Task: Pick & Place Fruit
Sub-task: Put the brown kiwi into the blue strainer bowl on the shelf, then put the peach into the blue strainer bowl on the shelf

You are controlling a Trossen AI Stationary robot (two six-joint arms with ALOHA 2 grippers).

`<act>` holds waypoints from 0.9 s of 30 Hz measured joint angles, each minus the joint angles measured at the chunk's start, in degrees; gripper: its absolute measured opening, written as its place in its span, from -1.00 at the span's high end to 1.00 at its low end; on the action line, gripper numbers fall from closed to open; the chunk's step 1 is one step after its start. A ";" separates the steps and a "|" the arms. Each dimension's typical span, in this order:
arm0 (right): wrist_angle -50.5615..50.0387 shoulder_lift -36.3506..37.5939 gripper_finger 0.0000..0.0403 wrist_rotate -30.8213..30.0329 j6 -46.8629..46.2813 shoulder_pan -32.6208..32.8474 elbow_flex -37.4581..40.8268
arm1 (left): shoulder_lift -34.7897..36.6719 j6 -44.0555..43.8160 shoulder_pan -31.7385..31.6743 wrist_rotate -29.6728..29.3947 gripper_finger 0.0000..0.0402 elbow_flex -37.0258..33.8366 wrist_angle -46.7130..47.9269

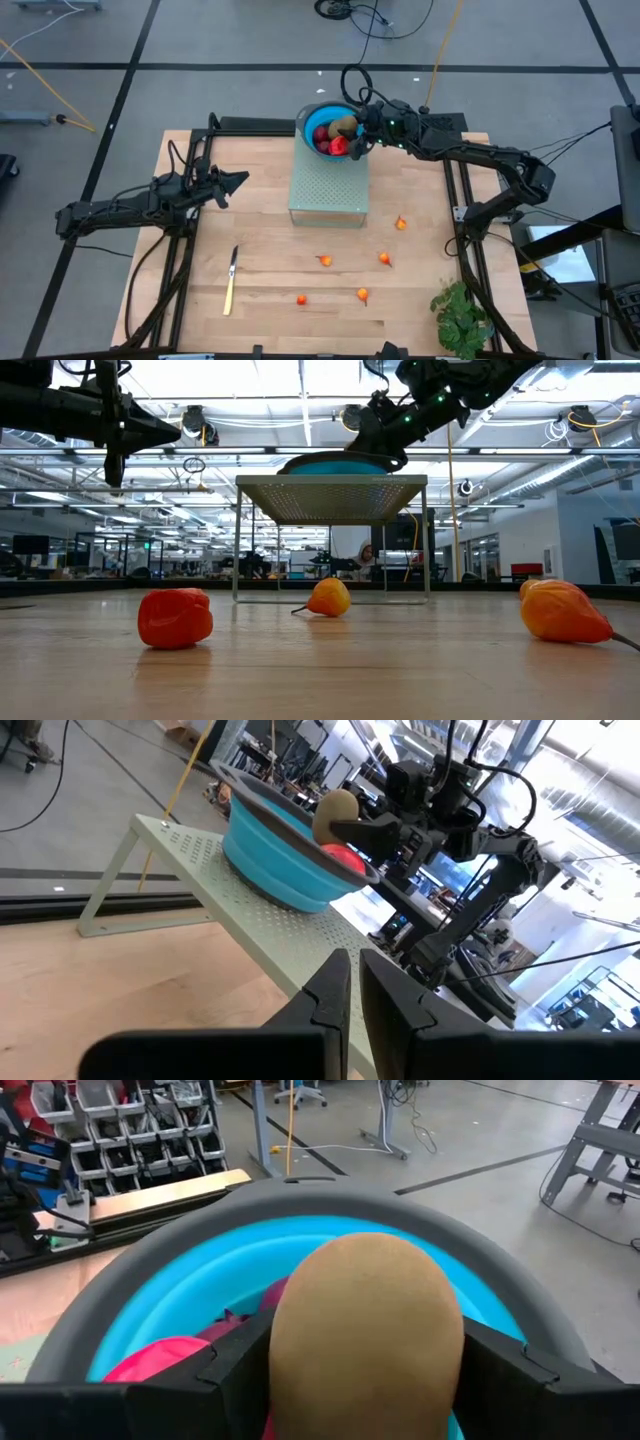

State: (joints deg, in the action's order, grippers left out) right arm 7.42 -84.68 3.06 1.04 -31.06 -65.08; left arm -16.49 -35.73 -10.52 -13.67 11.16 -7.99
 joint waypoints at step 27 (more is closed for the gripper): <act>0.43 8.64 -0.30 -0.06 0.52 0.45 0.00 | 0.00 1.12 0.00 0.00 0.87 0.00 0.02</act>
State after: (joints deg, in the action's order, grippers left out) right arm 7.85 -76.05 3.00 1.56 -30.61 -65.08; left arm -16.49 -34.61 -10.52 -13.67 11.16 -7.97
